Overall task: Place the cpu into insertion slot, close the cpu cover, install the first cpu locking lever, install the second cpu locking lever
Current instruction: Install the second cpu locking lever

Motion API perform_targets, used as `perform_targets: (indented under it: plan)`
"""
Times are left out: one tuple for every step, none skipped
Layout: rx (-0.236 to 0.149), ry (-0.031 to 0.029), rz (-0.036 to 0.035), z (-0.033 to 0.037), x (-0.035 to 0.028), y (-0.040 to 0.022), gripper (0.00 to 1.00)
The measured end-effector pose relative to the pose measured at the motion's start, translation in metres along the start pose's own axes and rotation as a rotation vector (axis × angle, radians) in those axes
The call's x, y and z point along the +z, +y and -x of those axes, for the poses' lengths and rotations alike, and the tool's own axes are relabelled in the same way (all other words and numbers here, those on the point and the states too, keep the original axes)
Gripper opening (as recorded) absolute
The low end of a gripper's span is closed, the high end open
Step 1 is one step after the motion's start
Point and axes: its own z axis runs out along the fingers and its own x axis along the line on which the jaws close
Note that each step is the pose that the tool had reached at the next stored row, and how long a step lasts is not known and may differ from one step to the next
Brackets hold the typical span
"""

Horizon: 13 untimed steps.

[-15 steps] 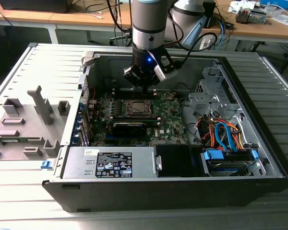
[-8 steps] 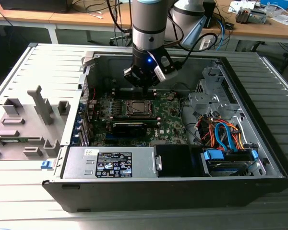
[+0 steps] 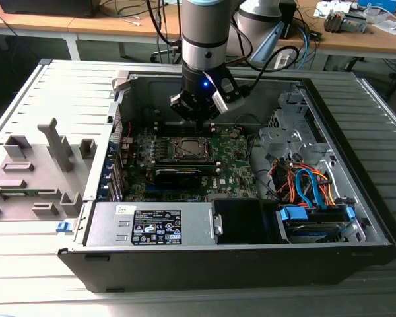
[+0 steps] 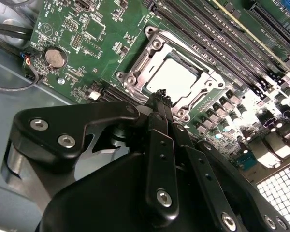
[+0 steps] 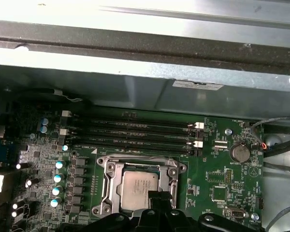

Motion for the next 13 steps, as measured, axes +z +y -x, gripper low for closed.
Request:
perform_targets:
  plan:
    - [0.000,0.0001,-0.0001,0.0000,0.0000,-0.0002,0.11]
    - [0.000,0.0000,0.0000,-0.0001,0.0000,-0.0004,0.11]
    - [0.000,0.0000,0.0000,-0.0001,0.0000,-0.0005,0.11]
    - [0.000,0.0000,-0.0001,-0.0001,0.0000,-0.0008,0.11]
    - [0.000,0.0000,0.0000,-0.0001,0.0000,-0.0009,0.11]
    - [0.000,0.0000,0.0000,-0.0001,0.0000,-0.0011,0.11]
    - [0.000,0.0000,-0.0001,-0.0002,0.0000,-0.0014,0.11]
    - [0.000,0.0000,0.0000,-0.0002,0.0000,-0.0016,0.11]
    - [0.000,0.0000,0.0000,-0.0002,0.0000,-0.0019,0.11]
    - [0.000,0.0001,-0.0001,-0.0002,0.0000,-0.0022,0.11]
    - [0.000,0.0000,0.0000,-0.0002,0.0000,-0.0025,0.11]
    - [0.000,0.0000,-0.0001,-0.0003,-0.0001,-0.0028,0.11]
    - [0.000,0.0000,-0.0001,-0.0003,0.0000,-0.0031,0.11]
